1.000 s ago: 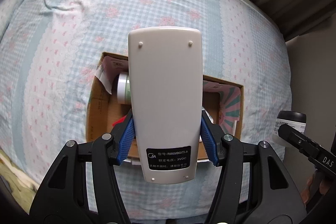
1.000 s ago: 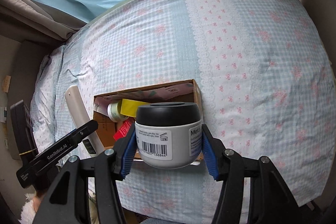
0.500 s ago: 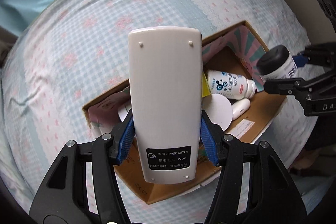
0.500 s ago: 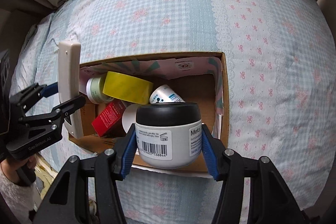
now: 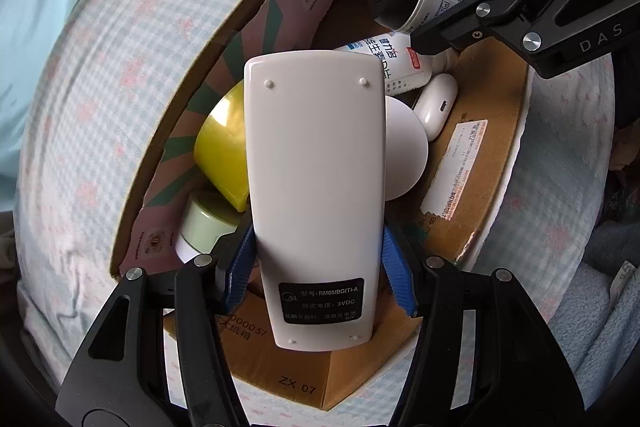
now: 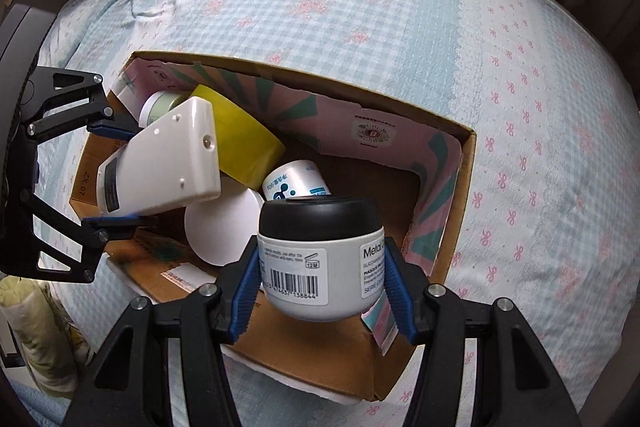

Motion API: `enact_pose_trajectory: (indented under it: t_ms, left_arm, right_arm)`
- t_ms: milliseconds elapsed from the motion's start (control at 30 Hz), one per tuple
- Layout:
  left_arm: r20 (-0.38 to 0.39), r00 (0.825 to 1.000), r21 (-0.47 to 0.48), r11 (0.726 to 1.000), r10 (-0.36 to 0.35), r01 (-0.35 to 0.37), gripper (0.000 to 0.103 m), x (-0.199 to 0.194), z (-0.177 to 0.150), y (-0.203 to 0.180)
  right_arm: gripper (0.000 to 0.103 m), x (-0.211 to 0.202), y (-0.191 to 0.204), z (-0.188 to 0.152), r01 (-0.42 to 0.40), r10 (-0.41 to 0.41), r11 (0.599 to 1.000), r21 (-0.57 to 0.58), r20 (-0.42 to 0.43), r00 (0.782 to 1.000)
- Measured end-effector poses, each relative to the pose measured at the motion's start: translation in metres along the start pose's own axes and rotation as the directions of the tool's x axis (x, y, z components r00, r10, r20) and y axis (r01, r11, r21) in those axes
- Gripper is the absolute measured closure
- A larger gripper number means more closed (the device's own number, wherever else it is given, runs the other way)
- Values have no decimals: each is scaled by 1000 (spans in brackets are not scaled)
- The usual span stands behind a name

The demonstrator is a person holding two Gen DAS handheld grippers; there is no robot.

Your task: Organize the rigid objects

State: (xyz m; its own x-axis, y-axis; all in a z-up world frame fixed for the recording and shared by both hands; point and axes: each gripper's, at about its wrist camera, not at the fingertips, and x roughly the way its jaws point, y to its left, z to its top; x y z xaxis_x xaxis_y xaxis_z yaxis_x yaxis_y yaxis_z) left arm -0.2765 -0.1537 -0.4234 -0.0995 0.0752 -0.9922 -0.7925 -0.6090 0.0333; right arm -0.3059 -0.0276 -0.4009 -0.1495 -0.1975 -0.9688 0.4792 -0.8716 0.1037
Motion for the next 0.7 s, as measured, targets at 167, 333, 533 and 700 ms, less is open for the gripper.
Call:
enact_pose_trajectory:
  t_ms: [167,333,533,700]
  left_arm:
    - [5,1000,8,1000,8,-8,47,2,-2,-3]
    - [30,1000,-11,1000,-6,6,0,-7,-4,-9]
    - [37,999,-102,994,-26,30,0,-13,-9,-6]
    - [52,998,-152,988,-21,28,0,-20,-12,-7]
  right_arm:
    - [50,6,-1,6,42,-40,999,-35,35,999]
    - [8,-4,-10,10,67,-69,998,18,128,989]
    - [0,-18,-20,8,100,-113,991,87,159,981]
    - [0,-25,-22,2,88,-105,989,116,153,983]
